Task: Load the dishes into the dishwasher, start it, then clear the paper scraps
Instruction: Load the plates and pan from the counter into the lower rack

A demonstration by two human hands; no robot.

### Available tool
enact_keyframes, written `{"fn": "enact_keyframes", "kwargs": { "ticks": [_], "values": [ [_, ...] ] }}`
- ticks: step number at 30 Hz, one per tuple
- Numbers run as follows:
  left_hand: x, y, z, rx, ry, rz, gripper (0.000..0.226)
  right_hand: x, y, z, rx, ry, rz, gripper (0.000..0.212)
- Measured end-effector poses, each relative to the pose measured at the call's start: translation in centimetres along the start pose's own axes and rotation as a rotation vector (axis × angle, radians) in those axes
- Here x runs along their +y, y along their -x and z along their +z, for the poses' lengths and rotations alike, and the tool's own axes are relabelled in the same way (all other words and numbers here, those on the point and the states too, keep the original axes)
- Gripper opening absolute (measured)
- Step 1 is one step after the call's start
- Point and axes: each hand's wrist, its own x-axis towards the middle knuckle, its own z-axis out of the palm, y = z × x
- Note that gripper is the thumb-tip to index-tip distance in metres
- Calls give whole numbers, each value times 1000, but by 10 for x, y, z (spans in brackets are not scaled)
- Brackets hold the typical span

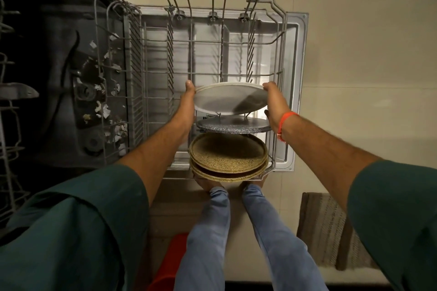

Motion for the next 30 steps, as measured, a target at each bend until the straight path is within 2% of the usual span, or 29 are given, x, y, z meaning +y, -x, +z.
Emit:
{"fn": "enact_keyframes", "kwargs": {
  "ticks": [3, 6, 8, 11, 14, 19, 26, 30],
  "values": [
    [-6, -1, 0, -33, -90, -33, 81, -1, -6, 4, 44, 22, 61, 20],
    [-9, 0, -1, -58, -136, -39, 86, 1, -6, 5, 42, 57, 48, 44],
    [-5, 4, 1, -57, -95, -9, 82, 0, -1, 5, 26, 89, 49, 57],
    [5, 9, 2, -48, -53, 31, 75, -3, 6, 4, 16, 100, 33, 65],
    [17, 17, 1, -73, -64, 66, 73, -8, 13, 6, 46, 137, -18, 59],
    [31, 35, -3, -49, -91, 94, 74, -16, 24, 10, 58, 243, -99, 38],
    [39, 67, -10, -70, -126, 136, 77, -27, 61, 7, 46, 280, -182, 52],
    [40, 96, -11, -68, -123, 163, 74, -33, 91, 6, 26, 289, -224, 51]
  ]
}}
